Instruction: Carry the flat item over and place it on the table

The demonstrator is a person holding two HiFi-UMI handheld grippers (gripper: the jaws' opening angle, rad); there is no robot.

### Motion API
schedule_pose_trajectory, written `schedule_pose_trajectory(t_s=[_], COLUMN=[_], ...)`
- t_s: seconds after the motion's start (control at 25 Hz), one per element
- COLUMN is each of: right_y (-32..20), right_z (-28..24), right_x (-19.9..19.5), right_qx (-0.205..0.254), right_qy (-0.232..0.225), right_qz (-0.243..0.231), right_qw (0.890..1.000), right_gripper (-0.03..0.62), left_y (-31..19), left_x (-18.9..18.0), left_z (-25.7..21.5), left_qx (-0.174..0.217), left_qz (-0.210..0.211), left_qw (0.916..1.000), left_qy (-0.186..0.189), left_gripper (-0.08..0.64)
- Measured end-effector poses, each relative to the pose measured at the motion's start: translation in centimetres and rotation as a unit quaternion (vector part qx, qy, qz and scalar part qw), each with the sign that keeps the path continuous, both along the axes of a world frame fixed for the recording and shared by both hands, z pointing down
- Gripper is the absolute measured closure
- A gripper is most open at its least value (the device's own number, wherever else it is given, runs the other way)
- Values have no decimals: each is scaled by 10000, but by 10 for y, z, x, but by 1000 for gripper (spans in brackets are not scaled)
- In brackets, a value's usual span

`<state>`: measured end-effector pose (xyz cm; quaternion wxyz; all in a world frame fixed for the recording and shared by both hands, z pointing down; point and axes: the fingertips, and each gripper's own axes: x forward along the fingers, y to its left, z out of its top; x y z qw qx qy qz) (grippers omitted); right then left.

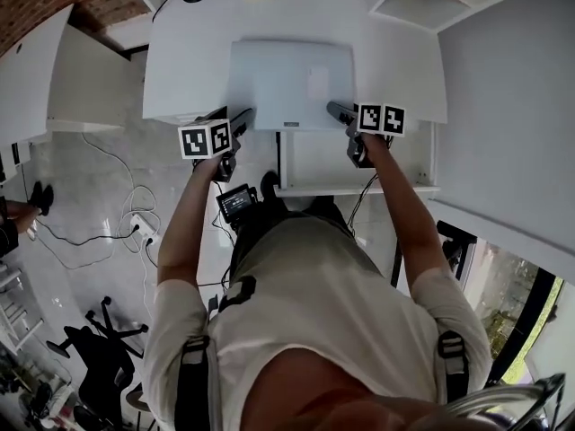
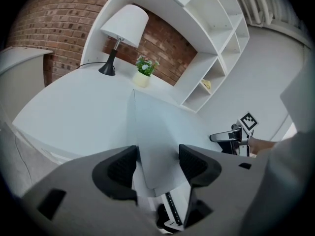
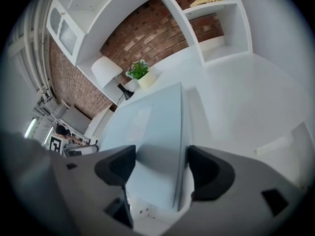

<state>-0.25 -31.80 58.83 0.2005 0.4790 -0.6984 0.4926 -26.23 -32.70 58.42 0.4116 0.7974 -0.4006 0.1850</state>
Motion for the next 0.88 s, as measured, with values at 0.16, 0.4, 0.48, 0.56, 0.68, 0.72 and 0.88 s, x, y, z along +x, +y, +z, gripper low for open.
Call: schedule_pose_trajectory(t_s=[0.16,0.4,0.48,0.56,0.68,0.72,0.88], right_y=[-17,-46,-56,-67,-75,-72,-37], right_z=[11,9,3,-9,-46,-62,-121], right_x=[2,5,10,14,14,12,-8], right_qx=[-74,23,171,418,918,1073,1482], right_qy=[222,447,681,822,512,277,-929], right_qz=[-33,-20,9,125,350,412,503], right_qw=[9997,9990,9975,9957,9938,9930,9833], right_gripper=[249,245,244,242,245,257,424], left_y=[-15,-39,-46,-55,-65,-64,-38], left_x=[1,2,4,3,-1,-4,-19], left_z=[9,6,4,1,-13,-21,-60], left_qx=[81,225,265,386,593,635,869], left_qz=[-32,-270,-317,-332,-407,-464,-581], left_qw=[9996,9985,9980,9971,9959,9959,9945], left_qy=[-285,-417,-469,-568,-540,-444,-27], left_gripper=[281,284,285,289,261,253,253])
